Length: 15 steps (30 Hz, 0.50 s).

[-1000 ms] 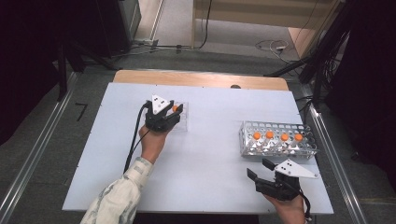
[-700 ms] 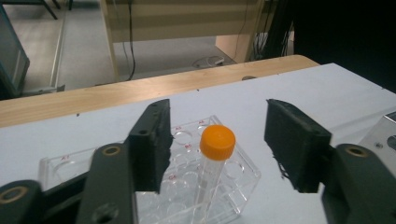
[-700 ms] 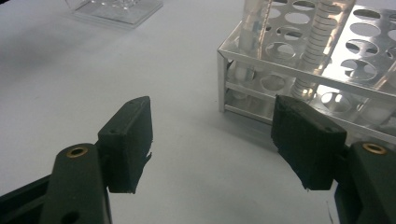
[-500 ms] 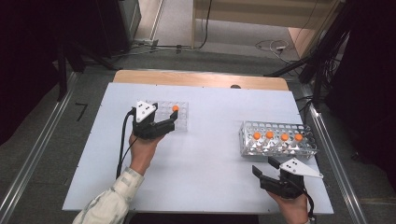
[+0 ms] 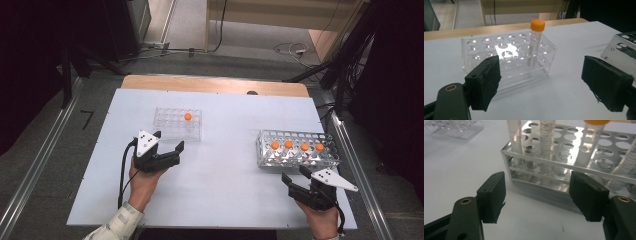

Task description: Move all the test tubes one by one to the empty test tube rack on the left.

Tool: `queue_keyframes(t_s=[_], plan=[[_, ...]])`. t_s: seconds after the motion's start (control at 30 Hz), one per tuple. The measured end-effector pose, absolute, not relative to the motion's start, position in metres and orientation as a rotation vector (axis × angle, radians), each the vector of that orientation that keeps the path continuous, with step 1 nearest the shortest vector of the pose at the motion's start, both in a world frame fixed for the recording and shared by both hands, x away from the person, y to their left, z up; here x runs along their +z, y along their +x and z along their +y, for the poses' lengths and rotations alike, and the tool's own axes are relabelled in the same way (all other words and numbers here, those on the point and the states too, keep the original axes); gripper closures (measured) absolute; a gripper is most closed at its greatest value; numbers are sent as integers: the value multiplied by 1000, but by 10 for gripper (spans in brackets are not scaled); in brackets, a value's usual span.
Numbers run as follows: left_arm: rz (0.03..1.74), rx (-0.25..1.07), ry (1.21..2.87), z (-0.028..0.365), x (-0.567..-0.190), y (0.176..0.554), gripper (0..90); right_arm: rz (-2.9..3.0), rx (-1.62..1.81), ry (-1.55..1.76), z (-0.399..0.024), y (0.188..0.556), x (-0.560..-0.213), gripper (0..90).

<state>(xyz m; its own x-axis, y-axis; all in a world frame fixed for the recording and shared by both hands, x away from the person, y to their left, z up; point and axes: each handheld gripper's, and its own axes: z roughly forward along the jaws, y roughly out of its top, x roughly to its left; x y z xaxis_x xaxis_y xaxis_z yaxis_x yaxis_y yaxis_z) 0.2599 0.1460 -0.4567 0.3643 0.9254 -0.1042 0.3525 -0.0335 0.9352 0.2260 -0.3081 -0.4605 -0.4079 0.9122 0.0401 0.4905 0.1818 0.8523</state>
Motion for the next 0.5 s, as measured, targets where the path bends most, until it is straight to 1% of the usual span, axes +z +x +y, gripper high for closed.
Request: queue_keyframes(t_s=[0.3, 0.5], plan=[[1174, 688, 1599, 154, -463, 245, 145, 1872, 1092, 1370, -327, 233, -458, 287], [1169, 681, 1633, 155, -470, 240, 127, 1796, 1062, 1392, -338, 239, -457, 317]])
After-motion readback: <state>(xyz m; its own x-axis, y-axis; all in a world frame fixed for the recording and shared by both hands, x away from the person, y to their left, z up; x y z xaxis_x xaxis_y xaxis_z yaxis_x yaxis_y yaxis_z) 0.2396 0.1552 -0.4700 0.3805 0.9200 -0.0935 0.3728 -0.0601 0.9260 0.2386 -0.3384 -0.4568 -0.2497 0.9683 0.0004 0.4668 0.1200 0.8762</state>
